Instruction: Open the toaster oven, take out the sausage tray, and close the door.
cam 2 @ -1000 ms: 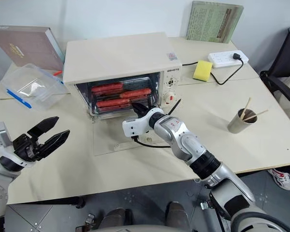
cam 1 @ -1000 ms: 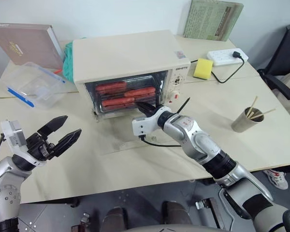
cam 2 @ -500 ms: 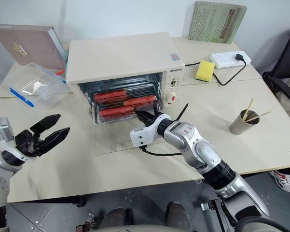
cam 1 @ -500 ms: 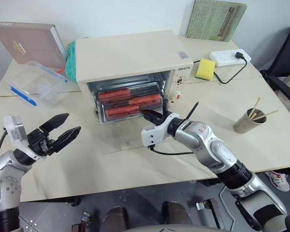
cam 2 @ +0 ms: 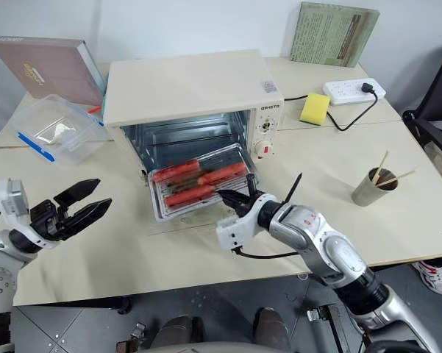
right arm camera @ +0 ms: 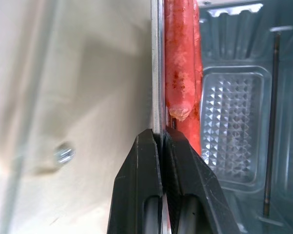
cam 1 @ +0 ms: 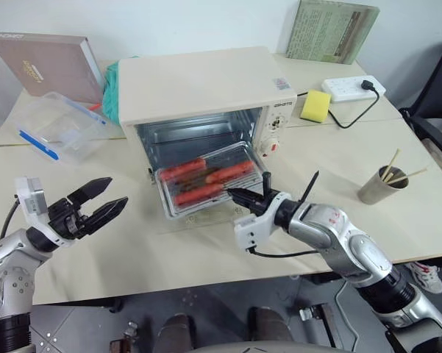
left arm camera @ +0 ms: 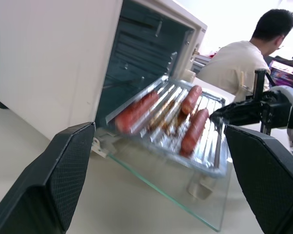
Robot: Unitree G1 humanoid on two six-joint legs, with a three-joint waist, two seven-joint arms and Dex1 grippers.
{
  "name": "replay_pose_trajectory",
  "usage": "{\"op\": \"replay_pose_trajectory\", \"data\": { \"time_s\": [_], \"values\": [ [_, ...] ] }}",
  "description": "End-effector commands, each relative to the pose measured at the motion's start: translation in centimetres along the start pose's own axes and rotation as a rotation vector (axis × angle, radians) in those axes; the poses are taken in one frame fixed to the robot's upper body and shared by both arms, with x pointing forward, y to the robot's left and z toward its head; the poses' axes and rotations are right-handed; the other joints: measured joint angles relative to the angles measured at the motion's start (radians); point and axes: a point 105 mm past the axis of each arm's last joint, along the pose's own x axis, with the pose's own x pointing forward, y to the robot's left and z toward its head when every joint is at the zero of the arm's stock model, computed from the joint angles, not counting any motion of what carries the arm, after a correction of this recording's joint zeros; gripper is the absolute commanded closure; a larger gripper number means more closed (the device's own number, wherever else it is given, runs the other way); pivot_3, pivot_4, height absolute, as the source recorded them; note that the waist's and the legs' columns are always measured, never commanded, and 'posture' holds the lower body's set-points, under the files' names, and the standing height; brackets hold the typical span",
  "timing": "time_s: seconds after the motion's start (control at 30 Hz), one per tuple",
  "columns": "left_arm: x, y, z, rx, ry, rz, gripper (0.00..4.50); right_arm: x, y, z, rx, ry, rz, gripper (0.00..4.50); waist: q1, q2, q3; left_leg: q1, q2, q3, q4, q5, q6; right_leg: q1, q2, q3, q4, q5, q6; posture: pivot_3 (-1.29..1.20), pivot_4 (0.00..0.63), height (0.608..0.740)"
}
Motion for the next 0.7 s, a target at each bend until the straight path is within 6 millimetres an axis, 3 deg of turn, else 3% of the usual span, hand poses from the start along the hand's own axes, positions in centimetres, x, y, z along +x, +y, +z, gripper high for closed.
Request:
{"op": "replay_pose_trajectory", "data": {
  "time_s": [0.03, 0.4, 0.7],
  "values": [
    [-0.1, -0.6, 0.3, -0.007, 0.021, -0.037, 0.02, -0.9, -2.8, 0.5, -0.050, -0.029, -0.115, 4.50, 0.000, 0.000, 0.000, 0.000, 0.000, 0.000, 0.000, 0.000, 0.000, 0.000, 0.000, 0.000, 0.000, 0.000, 0.000, 0.00, 0.150, 0.740],
    [1.5, -2.0, -0.8, -0.283, 0.015, 0.021, 0.02, -2.1, -3.7, 2.8, -0.060, -0.138, -0.207, 4.50, 0.006, 0.000, 0.000, 0.000, 0.000, -0.001, 0.001, 0.000, 0.000, 0.001, 0.000, 0.000, 0.000, 0.000, 0.000, 0.00, 0.150, 0.740],
    [2.3, -2.3, -1.2, -0.588, 0.028, 0.061, 0.02, -2.7, -3.5, 3.2, -0.079, -0.177, -0.204, 4.50, 0.006, -0.001, 0.000, 0.001, 0.000, -0.001, 0.002, 0.000, 0.000, 0.002, 0.000, 0.000, 0.000, 0.000, 0.000, 0.00, 0.150, 0.740]
  ]
}}
